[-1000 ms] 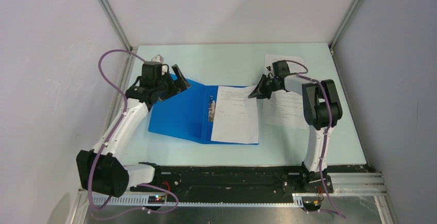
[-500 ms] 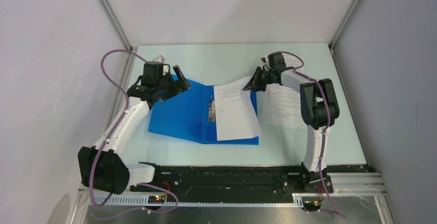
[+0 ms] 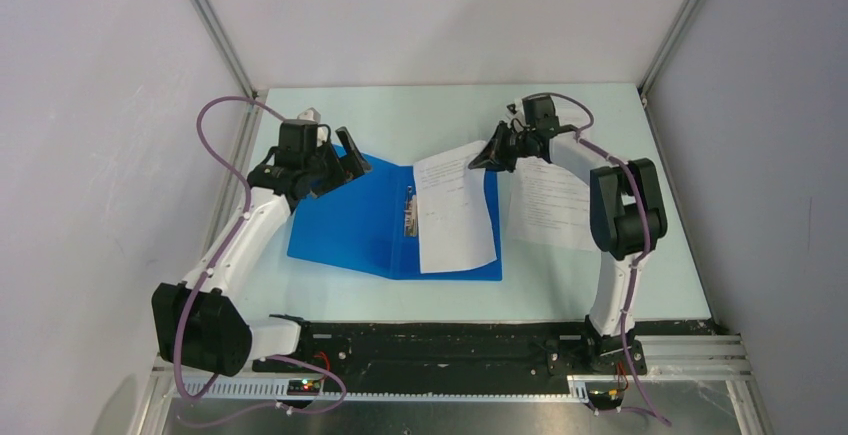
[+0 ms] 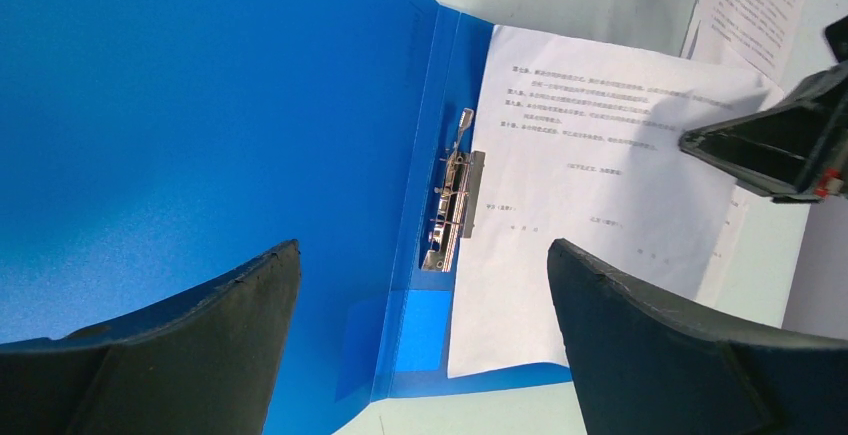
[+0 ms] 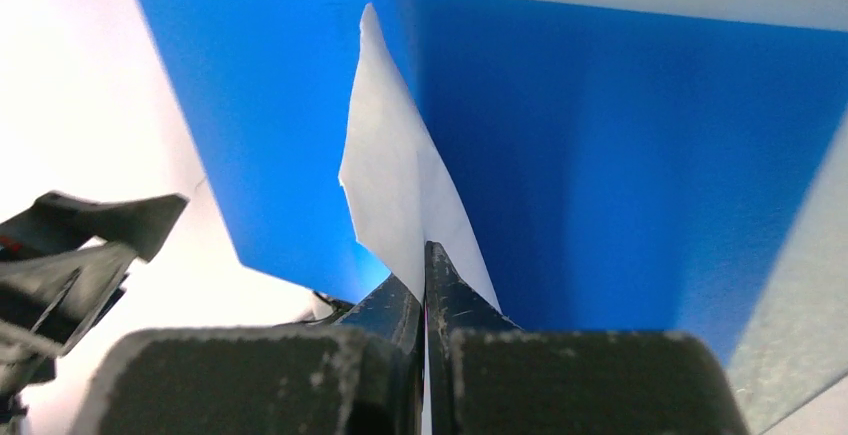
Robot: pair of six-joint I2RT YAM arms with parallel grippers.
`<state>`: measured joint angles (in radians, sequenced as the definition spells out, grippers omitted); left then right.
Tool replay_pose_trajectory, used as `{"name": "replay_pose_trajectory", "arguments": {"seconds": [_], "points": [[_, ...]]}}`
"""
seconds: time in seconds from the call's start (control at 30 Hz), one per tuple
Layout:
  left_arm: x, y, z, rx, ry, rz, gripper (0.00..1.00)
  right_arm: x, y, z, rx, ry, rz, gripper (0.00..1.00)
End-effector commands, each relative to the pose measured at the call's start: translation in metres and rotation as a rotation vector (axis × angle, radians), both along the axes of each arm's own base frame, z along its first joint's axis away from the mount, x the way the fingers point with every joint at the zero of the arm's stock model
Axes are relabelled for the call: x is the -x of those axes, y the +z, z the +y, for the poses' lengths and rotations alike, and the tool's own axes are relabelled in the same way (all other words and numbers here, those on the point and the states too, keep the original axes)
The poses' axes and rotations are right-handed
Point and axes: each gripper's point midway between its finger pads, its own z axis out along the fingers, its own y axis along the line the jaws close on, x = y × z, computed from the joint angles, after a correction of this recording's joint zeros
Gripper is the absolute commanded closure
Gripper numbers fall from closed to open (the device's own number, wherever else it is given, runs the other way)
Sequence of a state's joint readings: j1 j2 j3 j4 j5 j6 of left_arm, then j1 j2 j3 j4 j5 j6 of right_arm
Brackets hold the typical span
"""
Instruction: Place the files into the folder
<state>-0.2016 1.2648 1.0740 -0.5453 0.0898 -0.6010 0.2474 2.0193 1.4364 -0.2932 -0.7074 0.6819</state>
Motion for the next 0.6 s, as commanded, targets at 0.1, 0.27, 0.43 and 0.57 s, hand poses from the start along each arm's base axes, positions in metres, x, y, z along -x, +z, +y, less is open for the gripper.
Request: {"name": "replay_pose_trajectory", "arguments": {"seconds": [0.1, 0.27, 0.43, 0.57], "points": [[0.002, 0.001, 0.002, -0.015, -0.013, -0.018, 0.03, 0.014, 0.058, 0.017, -0.084, 0.061, -0.132, 1.0], [0.002, 0.0, 0.003, -0.017, -0.014, -0.017, 0.03, 0.021, 0.048, 0.016, -0.09, 0.057, -0.12, 1.0], [0.001, 0.0, 0.001, -0.012, -0.017, -0.016, 0.03, 0.017, 0.021, 0.018, -0.091, 0.056, -0.063, 1.0], [0.002, 0.001, 0.002, -0.013, -0.015, -0.02, 0.03, 0.012, 0.008, 0.019, -0.092, 0.059, -0.062, 1.0]]}}
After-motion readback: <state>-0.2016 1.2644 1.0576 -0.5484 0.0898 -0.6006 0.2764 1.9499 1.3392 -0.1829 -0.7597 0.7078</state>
